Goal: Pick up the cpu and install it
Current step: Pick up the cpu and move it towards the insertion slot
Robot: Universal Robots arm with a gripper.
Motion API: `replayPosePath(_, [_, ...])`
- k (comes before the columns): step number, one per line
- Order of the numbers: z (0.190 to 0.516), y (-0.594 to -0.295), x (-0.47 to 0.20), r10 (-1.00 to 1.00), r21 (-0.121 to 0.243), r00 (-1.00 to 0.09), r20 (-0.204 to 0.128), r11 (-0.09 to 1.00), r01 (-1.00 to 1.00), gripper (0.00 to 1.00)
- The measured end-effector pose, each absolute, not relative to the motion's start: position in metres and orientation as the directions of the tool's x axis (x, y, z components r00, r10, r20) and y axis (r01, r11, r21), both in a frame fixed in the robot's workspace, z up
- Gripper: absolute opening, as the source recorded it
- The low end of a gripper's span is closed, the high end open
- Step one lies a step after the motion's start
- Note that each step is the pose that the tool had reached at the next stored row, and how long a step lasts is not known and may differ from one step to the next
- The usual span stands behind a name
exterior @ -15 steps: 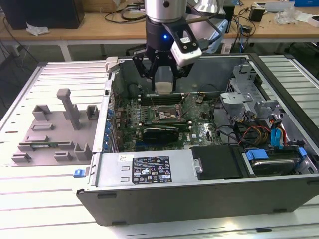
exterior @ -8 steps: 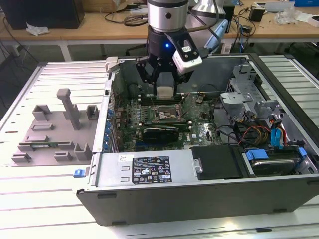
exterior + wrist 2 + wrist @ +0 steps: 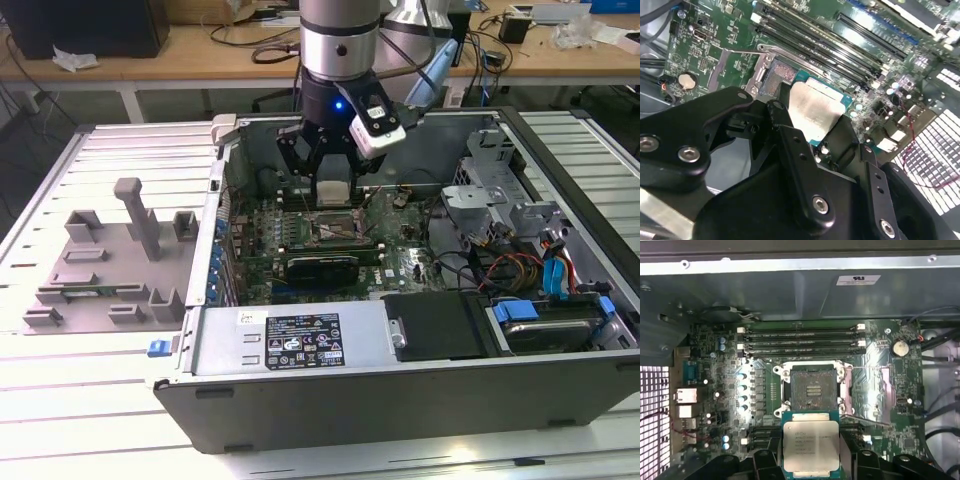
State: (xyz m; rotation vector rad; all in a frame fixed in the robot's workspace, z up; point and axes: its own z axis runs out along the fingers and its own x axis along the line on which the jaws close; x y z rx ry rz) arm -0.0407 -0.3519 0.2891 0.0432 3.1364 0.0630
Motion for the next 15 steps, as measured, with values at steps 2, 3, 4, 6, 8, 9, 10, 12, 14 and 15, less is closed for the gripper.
replayPosePath(2, [0.285, -0.350, -0.040, 0.022, 0.040, -1.000, -0.004, 0.999, 0.022, 0.55])
replayPosePath(3, [0.283, -0.349, -0.040, 0.019, 0.040, -1.000, -0.004, 0.999, 0.019, 0.55])
replayPosePath(4, [0.281, -0.347, -0.040, 0.016, 0.040, -1.000, -0.004, 0.999, 0.016, 0.55])
replayPosePath(6, [0.276, -0.344, -0.038, 0.012, 0.040, -1.000, -0.004, 0.999, 0.011, 0.55])
replayPosePath(8, [0.271, -0.342, -0.037, 0.008, 0.040, -1.000, -0.004, 0.999, 0.008, 0.55])
replayPosePath(9, [0.269, -0.341, -0.036, 0.007, 0.040, -1.000, -0.004, 0.999, 0.007, 0.55])
replayPosePath(10, [0.267, -0.340, -0.035, 0.006, 0.040, -1.000, -0.004, 0.999, 0.006, 0.55])
replayPosePath(12, [0.261, -0.338, -0.032, 0.002, 0.040, -1.000, -0.004, 0.999, 0.002, 0.55])
replayPosePath(14, [0.257, -0.337, -0.032, 0.002, 0.040, -1.000, -0.004, 0.999, 0.001, 0.55])
replayPosePath(15, [0.256, -0.336, -0.032, 0.001, 0.040, -1.000, -0.004, 0.999, 0.001, 0.55])
